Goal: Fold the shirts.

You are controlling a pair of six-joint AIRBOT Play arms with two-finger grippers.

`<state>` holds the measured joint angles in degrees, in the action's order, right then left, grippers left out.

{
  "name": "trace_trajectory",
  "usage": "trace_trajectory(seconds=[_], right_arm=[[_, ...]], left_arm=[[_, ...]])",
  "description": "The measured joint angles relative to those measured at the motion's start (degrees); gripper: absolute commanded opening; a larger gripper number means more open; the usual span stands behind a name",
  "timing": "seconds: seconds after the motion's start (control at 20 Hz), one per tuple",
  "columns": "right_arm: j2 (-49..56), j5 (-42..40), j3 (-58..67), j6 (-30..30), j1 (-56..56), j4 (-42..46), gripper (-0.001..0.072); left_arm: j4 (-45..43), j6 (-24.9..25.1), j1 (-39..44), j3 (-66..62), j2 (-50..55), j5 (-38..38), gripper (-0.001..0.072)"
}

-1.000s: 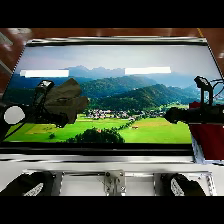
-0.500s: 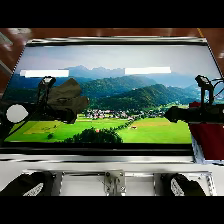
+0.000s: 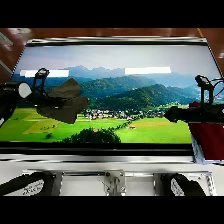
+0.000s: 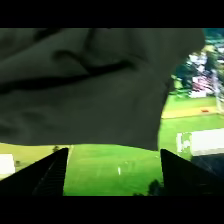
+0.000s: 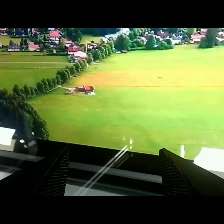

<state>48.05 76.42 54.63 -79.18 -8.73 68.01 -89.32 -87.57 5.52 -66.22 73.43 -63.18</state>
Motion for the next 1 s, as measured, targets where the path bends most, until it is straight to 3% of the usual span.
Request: trace_trajectory(seconds=[0.1,0.4,0.45,0.5,0.55,0.6,0.8,1.0], right_arm=[[0.2,-0.3,0.0,0.0,0.0,0.0,0.0686],[1.7,-1.5,0.0,-0.4,0.0,-0.1,0.0686],[1.8,-1.5,0.0,-0.7,0.0,-0.1,0.0686],[1.9,-1.5,0.0,-1.0,0.0,-0.1,0.0686],[2.0,-1.6,0.0,-1.1,0.0,-0.2,0.0686],[2.1,-1.8,0.0,-1.2,0.0,-0.2,0.0686],[2.1,-2.4,0.0,-1.4,0.0,-0.2,0.0686],[2.2,-2.4,0.1,-1.6,0.0,-0.4,0.0686]], left_arm=[[-0.4,1.6,-2.7,-5.0,6.7,-0.4,0.0720],[-0.5,3.6,-4.5,-14.1,21.7,-0.7,0.0718],[-0.5,3.7,-4.6,-14.7,23.4,-0.9,0.0609],[-0.3,3.8,-4.7,-15.1,24.6,-0.9,0.0310],[0.3,4.3,-4.7,-15.5,25.5,-1.3,0.0103],[1.0,4.7,-4.7,-15.7,26.0,-2.1,0.0045],[3.0,5.9,-4.7,-18.5,24.5,-5.8,0.0040],[8.1,6.3,-2.3,-20.6,13.5,-7.0,0.0039]])
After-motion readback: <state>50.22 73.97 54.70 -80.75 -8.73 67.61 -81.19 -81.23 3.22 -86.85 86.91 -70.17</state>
